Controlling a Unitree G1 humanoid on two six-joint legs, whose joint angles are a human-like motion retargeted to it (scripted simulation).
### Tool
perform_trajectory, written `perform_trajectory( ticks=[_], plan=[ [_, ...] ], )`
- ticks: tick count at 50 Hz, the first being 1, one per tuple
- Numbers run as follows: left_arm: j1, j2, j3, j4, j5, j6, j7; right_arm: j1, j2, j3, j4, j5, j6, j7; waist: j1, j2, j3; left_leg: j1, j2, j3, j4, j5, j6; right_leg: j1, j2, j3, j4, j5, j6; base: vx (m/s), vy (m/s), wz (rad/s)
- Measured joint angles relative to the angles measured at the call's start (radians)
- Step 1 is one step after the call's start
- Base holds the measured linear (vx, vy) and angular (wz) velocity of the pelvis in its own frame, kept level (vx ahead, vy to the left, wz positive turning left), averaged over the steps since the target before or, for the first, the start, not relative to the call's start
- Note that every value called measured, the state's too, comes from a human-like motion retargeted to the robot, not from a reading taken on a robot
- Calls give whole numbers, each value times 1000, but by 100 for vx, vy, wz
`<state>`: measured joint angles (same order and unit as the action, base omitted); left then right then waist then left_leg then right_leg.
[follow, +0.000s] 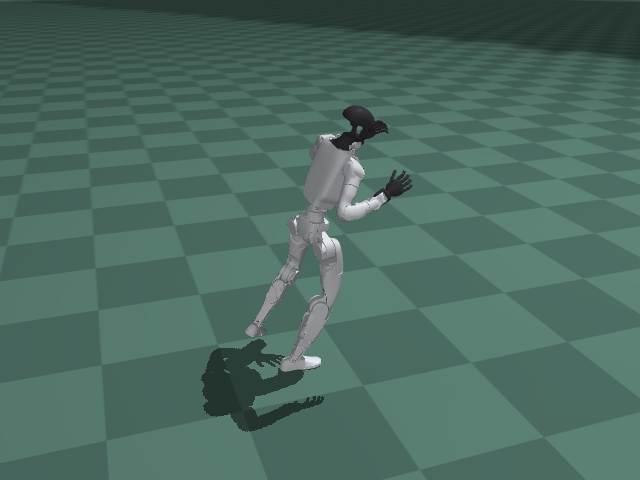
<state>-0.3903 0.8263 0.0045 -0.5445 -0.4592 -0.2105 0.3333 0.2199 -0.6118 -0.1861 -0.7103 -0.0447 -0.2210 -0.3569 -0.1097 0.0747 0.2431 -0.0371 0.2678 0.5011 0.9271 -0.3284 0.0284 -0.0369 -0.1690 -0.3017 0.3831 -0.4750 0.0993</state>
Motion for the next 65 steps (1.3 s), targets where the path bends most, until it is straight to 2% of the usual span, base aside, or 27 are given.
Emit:
perform_trajectory(
  ticks=[2,3,5,7,8,10,12,15,17,20,22,23,25,27,29,32,35,38,40,42,44,48,50,52,57,61,65],
  plan=[
    [-217,154,-107,154,184,80,28,-20,-27,59,4,36,4,35,-57,-2,1,-82,-21,-15,43,-35,-5,24,23,89,-30,2,13,26,-2,-294],
    [-384,224,-221,294,274,122,32,-46,-36,90,14,56,4,47,-84,-5,7,-130,-26,-34,60,-47,-12,39,33,125,-40,-1,16,26,1,-256],
    [-818,283,-598,707,463,191,41,-100,-40,139,40,76,-4,46,-119,-21,24,-219,-23,-70,74,-62,-29,75,51,186,-53,-9,17,27,3,-222],
    [-1152,205,-979,1228,654,255,52,-175,-43,203,58,54,-5,22,-153,-43,44,-295,-1,-79,48,-63,-45,102,61,236,-46,-23,12,29,5,-192],
    [-1233,150,-1101,1471,711,281,36,-220,-47,242,61,34,0,16,-173,-53,52,-328,16,-71,21,-53,-53,107,65,260,-34,-32,9,31,7,-187],
    [-1297,84,-1186,1811,719,295,-54,-293,-44,305,53,3,3,27,-201,-75,55,-384,59,-32,-58,-6,-78,106,71,305,-4,-49,4,35,9,-195],
    [-1307,137,-1128,1826,665,273,-112,-321,-41,322,26,6,-3,54,-202,-94,43,-424,105,17,-176,71,-109,99,80,356,16,-61,-6,42,13,-215],
    [-1213,313,-982,1446,559,220,19,-290,-34,322,-20,18,-19,57,-146,-96,31,-451,125,77,-434,173,-163,102,73,449,-1,-67,5,50,23,-211],
    [-1015,372,-774,1105,533,201,137,-220,-28,312,-40,-15,-16,53,-84,-91,21,-437,109,107,-621,196,-196,136,52,480,-43,-61,27,58,33,-168],
    [-559,385,-242,560,515,220,43,-158,-43,279,-58,-52,10,98,7,-78,8,-418,97,168,-787,223,-214,190,13,471,-97,-48,47,62,40,-133],
    [-208,267,128,238,456,202,-17,-188,-51,280,-55,-73,26,138,66,-76,-20,-433,95,164,-786,290,-185,199,-20,478,-109,-42,35,64,45,-116],
    [-63,173,250,107,395,162,-6,-226,-42,298,-46,-89,32,149,98,-85,-39,-449,94,145,-757,328,-162,196,-42,491,-108,-40,26,65,47,-95],
    [164,-60,347,-89,181,25,23,-335,20,356,-8,-128,49,140,168,-129,-74,-498,85,106,-642,364,-111,188,-104,514,-93,-27,16,66,51,-51],
    [312,-287,272,-173,-147,-88,-41,-471,132,419,59,-170,81,91,263,-195,-90,-553,54,85,-499,325,-77,185,-173,504,-58,24,30,68,54,40],
    [407,-418,140,-167,-395,-108,-115,-607,242,461,137,-168,106,4,393,-244,-78,-583,-5,61,-422,269,-45,187,-216,450,5,124,40,70,54,131],
    [473,-450,-97,-123,-597,-97,-188,-798,311,486,221,-5,72,-147,632,-263,-25,-549,-128,-12,-467,224,7,174,-220,323,170,331,22,74,46,203],
    [511,-399,-243,-99,-819,-52,-316,-1044,206,441,387,361,-67,-245,826,-241,6,-458,-240,-127,-598,232,2,118,-141,268,386,467,23,75,30,245],
    [582,-339,-203,-56,-870,-13,-375,-1389,12,370,639,662,-204,-301,915,-206,-35,-388,-297,-272,-679,237,-34,34,-39,188,541,438,30,76,16,264],
    [645,-302,-141,-36,-809,-4,-398,-1603,-90,369,597,688,-278,-322,954,-174,-88,-353,-298,-370,-664,206,-62,3,-28,51,591,402,-17,80,8,248],
    [691,-275,-76,-21,-779,14,-434,-1832,-158,453,376,651,-308,-220,977,-159,-143,-313,-295,-471,-644,169,-88,-11,-39,-79,605,343,-72,82,4,239],
    [713,-274,-10,-14,-830,51,-450,-2082,-212,630,128,634,-273,-68,981,-188,-173,-245,-330,-561,-703,171,-22,-55,-79,-143,614,256,-107,81,-2,241],
    [724,-328,150,-22,-807,79,-471,-2498,-277,1182,-304,586,-223,133,898,-214,-225,-93,-323,-754,-747,133,-17,-92,-100,-195,528,136,-113,80,-13,238],
    [718,-362,215,-33,-731,79,-472,-2700,-309,1322,-335,582,-194,187,852,-207,-235,-13,-300,-836,-767,110,-40,-112,-112,-184,475,114,-106,75,-23,212],
    [703,-398,259,-37,-668,78,-465,-2775,-358,1369,-298,622,-196,170,798,-201,-244,53,-275,-909,-779,87,-61,-133,-135,-168,407,115,-98,69,-28,193],
    [642,-433,263,-14,-645,58,-443,-2689,-443,1372,-236,658,-249,122,664,-192,-224,154,-245,-1032,-756,21,-105,-177,-239,-147,157,190,-49,59,-35,148],
    [605,-418,252,-18,-666,46,-459,-2550,-509,1283,-246,680,-261,128,608,-184,-188,207,-241,-1067,-694,-42,-146,-180,-293,-107,-142,278,39,52,-45,82],
    [581,-426,284,-53,-704,40,-494,-2333,-671,1181,-216,722,-264,137,571,-169,-157,271,-213,-1063,-667,-97,-168,-198,-318,-93,-327,324,121,51,-50,24]
  ],
)
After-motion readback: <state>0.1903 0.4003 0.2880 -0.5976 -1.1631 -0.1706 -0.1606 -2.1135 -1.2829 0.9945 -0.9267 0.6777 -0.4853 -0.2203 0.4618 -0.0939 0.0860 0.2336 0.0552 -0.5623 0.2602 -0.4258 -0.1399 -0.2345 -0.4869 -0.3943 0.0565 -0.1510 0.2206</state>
